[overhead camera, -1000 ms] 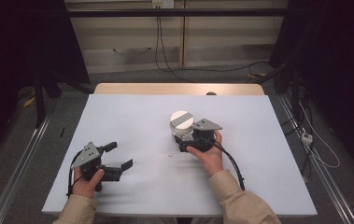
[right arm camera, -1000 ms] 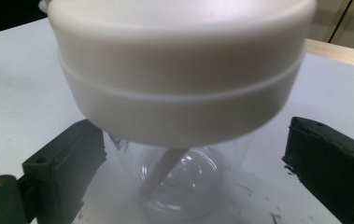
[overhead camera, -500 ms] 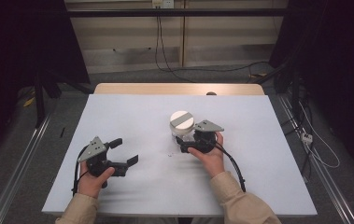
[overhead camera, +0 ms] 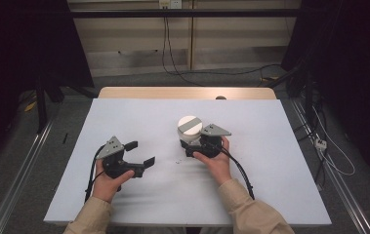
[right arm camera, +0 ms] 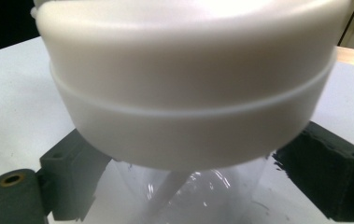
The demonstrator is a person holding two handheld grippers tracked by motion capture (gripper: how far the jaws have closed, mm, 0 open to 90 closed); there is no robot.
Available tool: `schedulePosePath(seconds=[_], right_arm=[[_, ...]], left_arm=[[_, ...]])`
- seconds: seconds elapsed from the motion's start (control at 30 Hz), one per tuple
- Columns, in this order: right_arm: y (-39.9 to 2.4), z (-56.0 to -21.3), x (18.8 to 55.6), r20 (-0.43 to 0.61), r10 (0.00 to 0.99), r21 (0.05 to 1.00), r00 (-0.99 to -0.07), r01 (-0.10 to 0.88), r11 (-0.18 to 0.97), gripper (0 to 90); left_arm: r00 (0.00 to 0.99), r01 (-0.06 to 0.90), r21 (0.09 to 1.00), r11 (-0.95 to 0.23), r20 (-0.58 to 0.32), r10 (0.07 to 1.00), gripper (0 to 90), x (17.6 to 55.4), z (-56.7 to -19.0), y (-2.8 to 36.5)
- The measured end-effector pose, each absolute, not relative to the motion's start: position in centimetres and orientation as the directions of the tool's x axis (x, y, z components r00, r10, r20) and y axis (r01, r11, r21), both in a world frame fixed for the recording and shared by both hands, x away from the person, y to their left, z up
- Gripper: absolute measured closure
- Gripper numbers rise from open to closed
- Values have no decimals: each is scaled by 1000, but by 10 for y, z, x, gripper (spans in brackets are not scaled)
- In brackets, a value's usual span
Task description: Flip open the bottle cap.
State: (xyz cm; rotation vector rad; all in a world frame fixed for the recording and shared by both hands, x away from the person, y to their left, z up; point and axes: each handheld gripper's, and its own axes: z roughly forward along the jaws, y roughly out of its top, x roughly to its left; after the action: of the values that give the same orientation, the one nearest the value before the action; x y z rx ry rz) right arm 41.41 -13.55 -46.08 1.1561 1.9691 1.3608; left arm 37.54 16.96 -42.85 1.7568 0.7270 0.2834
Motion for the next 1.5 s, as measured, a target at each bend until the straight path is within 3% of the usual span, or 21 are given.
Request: schedulePosePath(seconds=[0.53, 0.9, 1.5], right_arm=[[-131, -461, 416, 49, 836, 926, -547, 338, 167, 179], [-133, -462, 416, 37, 827, 926, -562, 329, 183, 184], [-134, -462, 416, 31, 825, 926, -564, 326, 188, 185]], left_arm=[[794, 306, 937, -167, -154, 589, 190, 397, -412, 139], [809, 342, 920, -189, -186, 558, 468, 411, -406, 127], [826, 389, 879, -276, -200, 528, 779, 425, -403, 112]])
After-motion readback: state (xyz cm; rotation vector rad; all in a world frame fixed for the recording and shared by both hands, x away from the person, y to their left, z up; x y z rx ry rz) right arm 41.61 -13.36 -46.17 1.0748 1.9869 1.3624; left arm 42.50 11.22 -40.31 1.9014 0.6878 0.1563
